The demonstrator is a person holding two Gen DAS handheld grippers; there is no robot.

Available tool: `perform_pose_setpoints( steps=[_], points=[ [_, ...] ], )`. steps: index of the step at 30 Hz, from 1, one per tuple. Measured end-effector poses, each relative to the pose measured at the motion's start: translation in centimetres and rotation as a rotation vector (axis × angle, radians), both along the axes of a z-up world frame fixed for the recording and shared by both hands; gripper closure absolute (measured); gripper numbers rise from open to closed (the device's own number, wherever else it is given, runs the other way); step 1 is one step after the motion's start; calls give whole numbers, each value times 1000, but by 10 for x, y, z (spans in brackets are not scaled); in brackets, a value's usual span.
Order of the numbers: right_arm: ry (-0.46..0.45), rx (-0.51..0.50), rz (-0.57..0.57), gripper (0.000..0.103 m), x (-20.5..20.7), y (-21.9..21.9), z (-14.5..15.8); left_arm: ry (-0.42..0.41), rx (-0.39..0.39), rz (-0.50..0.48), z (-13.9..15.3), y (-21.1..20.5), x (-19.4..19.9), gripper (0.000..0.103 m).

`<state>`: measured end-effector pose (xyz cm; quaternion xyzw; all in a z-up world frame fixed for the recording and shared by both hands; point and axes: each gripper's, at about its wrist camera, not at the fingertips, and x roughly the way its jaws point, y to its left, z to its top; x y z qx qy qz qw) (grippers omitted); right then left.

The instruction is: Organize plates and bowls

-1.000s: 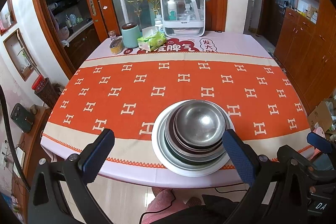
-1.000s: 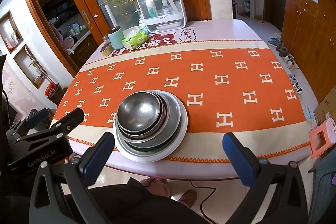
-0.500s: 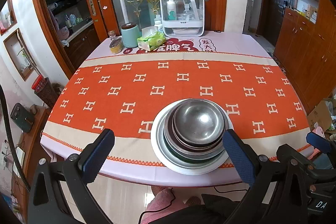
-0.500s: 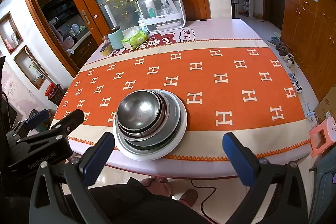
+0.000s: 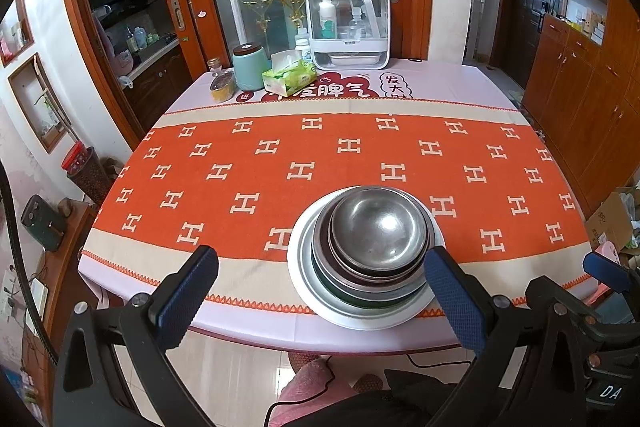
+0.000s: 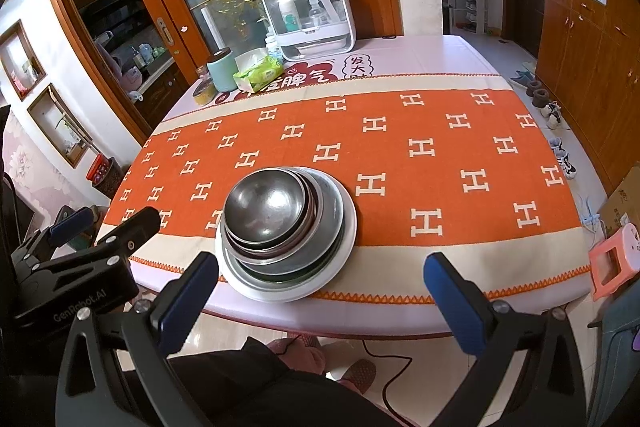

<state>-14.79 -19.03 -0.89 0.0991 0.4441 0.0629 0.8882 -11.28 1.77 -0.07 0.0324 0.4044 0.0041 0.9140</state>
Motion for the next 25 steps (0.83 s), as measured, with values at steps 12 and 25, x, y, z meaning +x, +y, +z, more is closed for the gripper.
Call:
perform_pose_setpoints(
  steps=[12,25],
  points=[
    [-2,1,0,0,0,-1,0,-5,0,0,0,0,-3,1],
    [-10,11,-15,0,-8,0,4,-11,4,-16,4,-1,-4,1]
  ],
)
